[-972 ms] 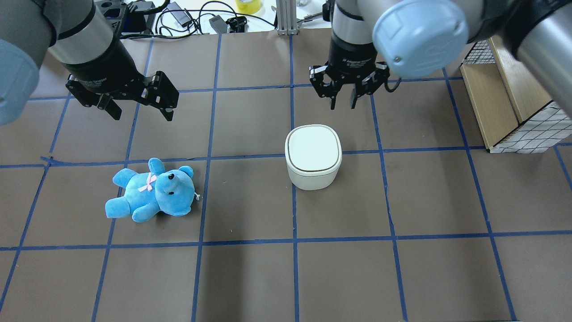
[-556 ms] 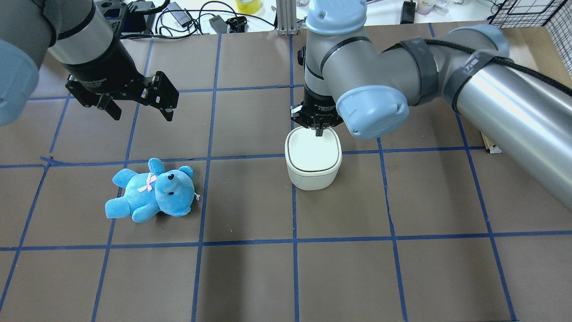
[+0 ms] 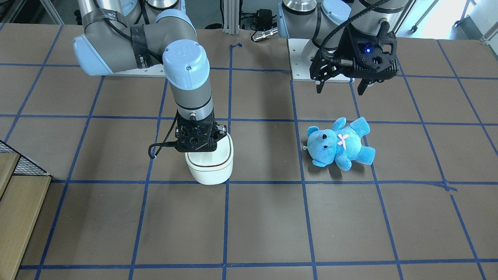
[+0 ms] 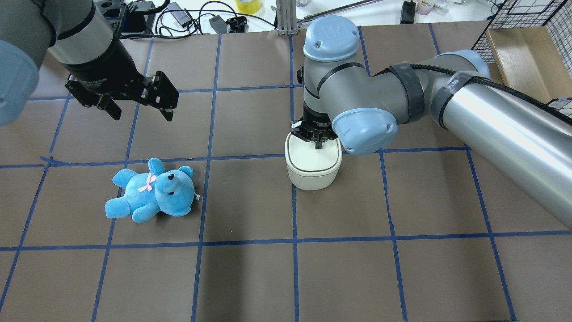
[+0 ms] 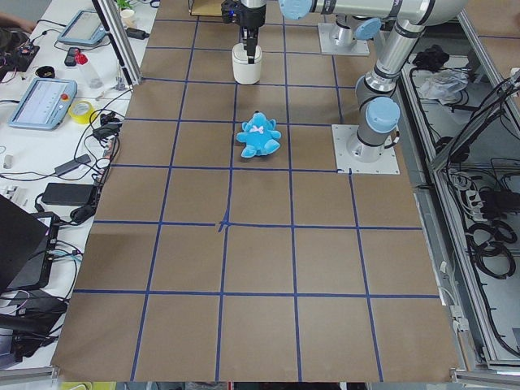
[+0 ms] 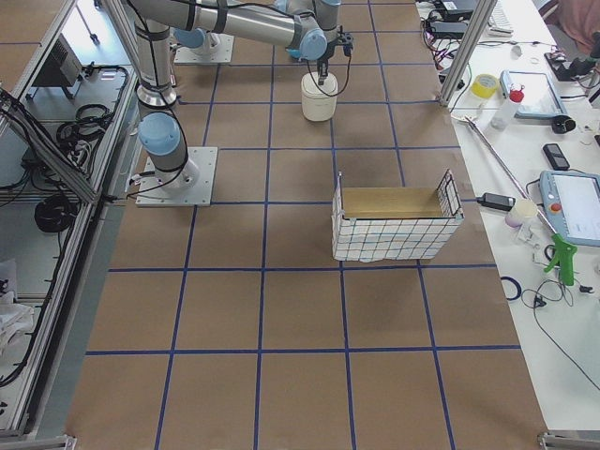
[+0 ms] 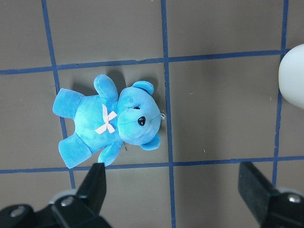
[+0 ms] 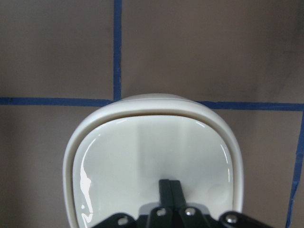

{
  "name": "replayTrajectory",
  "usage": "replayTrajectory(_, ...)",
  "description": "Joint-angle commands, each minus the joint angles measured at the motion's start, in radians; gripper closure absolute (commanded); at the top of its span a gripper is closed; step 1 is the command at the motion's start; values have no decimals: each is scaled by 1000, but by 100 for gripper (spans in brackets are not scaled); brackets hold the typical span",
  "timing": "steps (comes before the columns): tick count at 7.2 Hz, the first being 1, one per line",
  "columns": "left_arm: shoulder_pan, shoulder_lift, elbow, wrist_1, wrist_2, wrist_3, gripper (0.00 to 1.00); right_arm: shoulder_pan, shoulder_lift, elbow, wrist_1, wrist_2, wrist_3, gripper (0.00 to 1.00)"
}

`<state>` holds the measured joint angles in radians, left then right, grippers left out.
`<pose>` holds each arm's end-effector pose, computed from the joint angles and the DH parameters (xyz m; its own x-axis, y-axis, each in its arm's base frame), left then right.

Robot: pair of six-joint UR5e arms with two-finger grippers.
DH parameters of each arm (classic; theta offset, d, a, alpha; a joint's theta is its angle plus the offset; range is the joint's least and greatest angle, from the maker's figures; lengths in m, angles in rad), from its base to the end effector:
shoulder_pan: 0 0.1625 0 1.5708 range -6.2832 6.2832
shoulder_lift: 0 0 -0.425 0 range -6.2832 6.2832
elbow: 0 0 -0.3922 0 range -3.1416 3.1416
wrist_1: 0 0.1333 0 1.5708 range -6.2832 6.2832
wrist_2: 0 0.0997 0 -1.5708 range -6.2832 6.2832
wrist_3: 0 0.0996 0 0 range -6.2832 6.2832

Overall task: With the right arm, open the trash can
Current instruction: 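Lower the right gripper onto the trash can lid's edge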

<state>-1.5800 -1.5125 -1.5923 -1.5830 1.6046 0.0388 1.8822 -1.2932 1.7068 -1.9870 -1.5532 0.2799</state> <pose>-0.1342 -0.4681 0.5041 -0.9983 0.0471 -0.0347 0.0480 0.9986 -0.0233 0.3049 -0.5065 0.3143 -0.9993 -0.0315 -0.0176 -0.0315 0.9995 0.0024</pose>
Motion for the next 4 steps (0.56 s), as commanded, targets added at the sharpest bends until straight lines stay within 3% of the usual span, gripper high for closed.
replayTrajectory(1,0,0,0,0,0,0,0,0,5,13,1,-10,2,100)
replayTrajectory(3,0,0,0,0,0,1,0,-1,-11,-7,11,-8,1,100)
replayTrajectory(4,0,0,0,0,0,1,0,-2,-53,-30,16,-10,1,1)
